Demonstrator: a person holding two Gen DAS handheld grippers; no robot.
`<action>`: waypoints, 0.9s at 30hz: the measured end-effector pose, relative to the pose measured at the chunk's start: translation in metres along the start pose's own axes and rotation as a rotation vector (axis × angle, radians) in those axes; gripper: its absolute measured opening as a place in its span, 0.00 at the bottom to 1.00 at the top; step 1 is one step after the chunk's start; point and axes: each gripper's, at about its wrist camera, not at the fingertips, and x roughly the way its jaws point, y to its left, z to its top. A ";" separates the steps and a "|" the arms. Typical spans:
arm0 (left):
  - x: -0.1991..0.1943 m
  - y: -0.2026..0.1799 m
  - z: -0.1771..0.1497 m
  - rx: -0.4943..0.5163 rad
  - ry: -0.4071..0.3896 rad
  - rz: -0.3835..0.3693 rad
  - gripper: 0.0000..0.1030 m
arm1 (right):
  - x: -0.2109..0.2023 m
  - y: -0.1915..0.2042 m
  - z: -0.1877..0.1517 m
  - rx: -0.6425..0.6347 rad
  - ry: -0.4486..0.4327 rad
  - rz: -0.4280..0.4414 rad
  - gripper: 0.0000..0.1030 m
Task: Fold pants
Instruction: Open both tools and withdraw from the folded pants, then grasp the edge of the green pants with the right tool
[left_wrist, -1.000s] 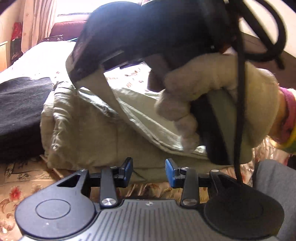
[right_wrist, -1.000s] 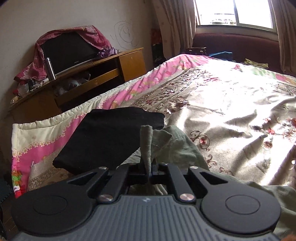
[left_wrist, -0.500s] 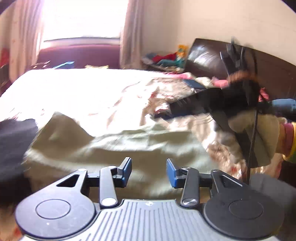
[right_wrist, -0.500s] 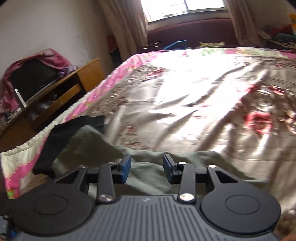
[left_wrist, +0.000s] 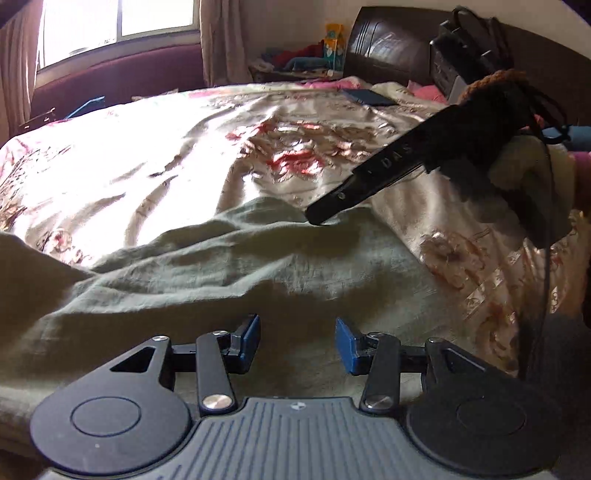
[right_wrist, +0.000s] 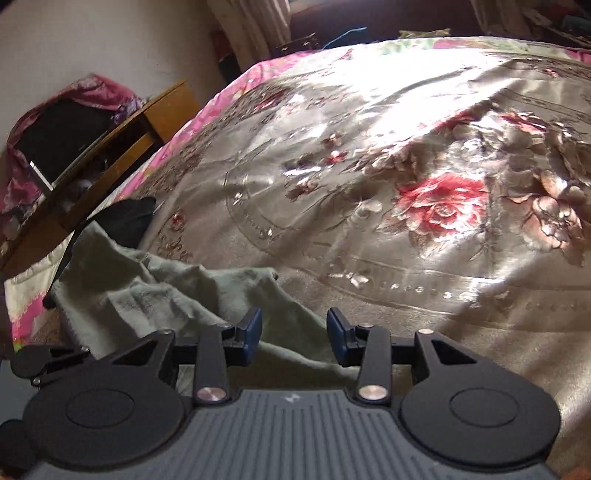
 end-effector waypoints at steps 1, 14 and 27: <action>0.004 0.000 -0.002 -0.007 0.028 0.005 0.56 | 0.004 0.005 -0.005 -0.051 0.051 -0.031 0.37; 0.009 -0.009 -0.007 -0.051 0.042 -0.046 0.58 | 0.009 0.009 0.012 -0.176 0.069 0.138 0.39; 0.015 -0.010 -0.008 -0.052 0.053 -0.057 0.63 | -0.017 -0.002 0.006 -0.131 0.175 0.132 0.37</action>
